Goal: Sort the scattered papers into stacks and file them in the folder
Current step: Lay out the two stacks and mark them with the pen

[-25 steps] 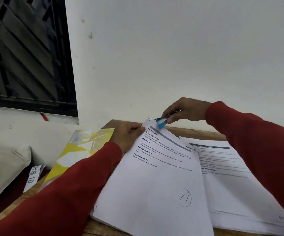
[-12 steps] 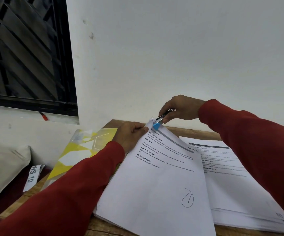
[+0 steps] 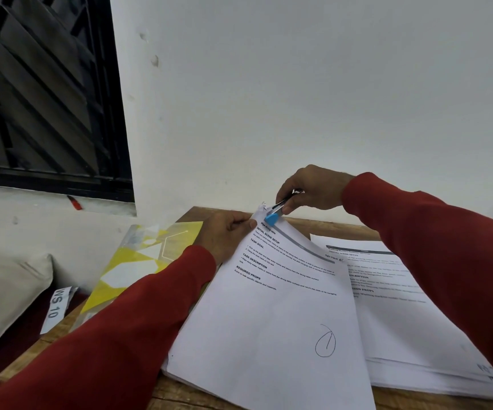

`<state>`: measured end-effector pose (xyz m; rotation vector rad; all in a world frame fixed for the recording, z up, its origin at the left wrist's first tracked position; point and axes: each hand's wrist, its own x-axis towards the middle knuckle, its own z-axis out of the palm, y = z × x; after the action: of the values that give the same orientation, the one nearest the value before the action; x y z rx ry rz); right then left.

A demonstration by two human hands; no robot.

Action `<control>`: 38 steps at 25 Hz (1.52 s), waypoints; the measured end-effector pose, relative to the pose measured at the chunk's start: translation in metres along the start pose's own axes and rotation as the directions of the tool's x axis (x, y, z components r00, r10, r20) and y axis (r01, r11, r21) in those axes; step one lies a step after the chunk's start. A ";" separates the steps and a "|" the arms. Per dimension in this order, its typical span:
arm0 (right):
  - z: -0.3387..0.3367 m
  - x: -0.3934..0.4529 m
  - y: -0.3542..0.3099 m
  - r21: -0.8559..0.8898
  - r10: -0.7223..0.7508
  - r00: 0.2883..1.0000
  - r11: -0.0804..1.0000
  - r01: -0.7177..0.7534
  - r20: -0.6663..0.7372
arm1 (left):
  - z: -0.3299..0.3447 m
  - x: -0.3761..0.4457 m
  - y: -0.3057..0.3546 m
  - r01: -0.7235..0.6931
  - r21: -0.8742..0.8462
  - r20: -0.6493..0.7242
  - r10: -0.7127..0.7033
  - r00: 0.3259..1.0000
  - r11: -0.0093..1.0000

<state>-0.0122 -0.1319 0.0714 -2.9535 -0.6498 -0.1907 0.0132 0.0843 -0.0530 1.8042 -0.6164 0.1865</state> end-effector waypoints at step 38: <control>0.063 -0.163 0.062 0.803 0.497 0.831 0.586 -0.110 -0.249 | -0.090 0.003 0.001 0.358 0.330 -0.280 -0.271 0.921 0.873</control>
<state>-0.1267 -0.2462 -0.0195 -2.0094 -0.0620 -0.4300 0.0312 0.1669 -0.0214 2.1882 -0.1149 0.2967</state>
